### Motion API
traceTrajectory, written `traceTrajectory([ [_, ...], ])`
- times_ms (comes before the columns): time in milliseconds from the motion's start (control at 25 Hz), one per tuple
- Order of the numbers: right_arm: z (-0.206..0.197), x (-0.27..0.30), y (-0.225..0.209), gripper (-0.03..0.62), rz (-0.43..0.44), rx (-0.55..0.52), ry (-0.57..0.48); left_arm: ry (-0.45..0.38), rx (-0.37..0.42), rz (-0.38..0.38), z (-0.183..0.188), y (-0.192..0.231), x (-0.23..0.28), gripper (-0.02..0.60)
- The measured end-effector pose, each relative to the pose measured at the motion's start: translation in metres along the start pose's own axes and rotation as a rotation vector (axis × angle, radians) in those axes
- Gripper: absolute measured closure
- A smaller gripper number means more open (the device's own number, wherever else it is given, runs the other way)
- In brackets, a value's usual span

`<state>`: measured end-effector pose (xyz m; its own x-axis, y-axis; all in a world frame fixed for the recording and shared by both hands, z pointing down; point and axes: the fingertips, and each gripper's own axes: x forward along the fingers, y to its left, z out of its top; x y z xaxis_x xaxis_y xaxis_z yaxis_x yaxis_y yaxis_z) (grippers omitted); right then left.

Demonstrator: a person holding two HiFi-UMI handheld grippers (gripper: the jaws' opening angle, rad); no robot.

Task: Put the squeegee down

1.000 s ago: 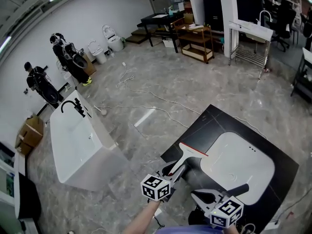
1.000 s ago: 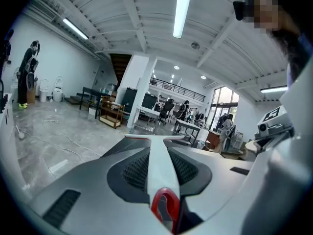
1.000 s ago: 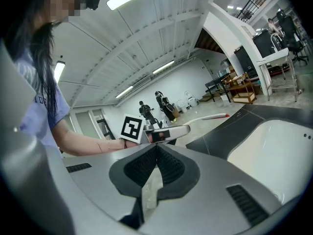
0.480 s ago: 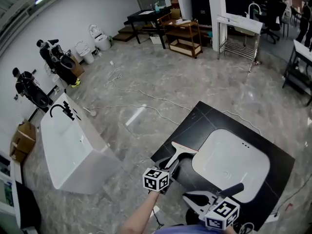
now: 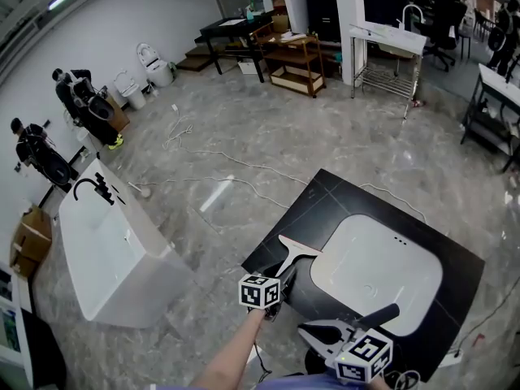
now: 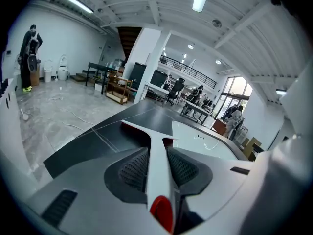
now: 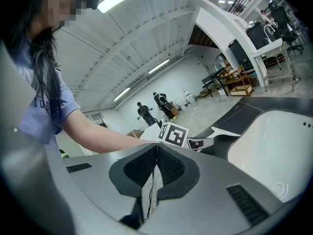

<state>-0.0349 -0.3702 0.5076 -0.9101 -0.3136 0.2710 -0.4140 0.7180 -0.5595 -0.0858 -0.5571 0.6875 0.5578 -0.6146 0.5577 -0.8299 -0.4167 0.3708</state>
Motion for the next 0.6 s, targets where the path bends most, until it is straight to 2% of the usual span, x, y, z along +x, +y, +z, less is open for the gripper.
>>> traceTrajectory([
  [80, -0.001, 0.000, 0.000, 0.577, -0.002, -0.005, 0.003, -0.034, -0.037, 0.006, 0.003, 0.001, -0.005, 0.448],
  [200, -0.003, 0.001, -0.001, 0.577, -0.005, -0.018, 0.013, -0.093, -0.081, 0.001, 0.011, 0.004, -0.015, 0.378],
  [440, -0.005, 0.002, -0.001, 0.577, -0.021, -0.052, 0.020, -0.167, -0.095, -0.032, 0.025, 0.001, -0.045, 0.377],
  [600, -0.006, 0.002, -0.001, 0.577, -0.033, -0.067, 0.020, -0.187, -0.062, -0.067, 0.022, -0.015, -0.068, 0.379],
])
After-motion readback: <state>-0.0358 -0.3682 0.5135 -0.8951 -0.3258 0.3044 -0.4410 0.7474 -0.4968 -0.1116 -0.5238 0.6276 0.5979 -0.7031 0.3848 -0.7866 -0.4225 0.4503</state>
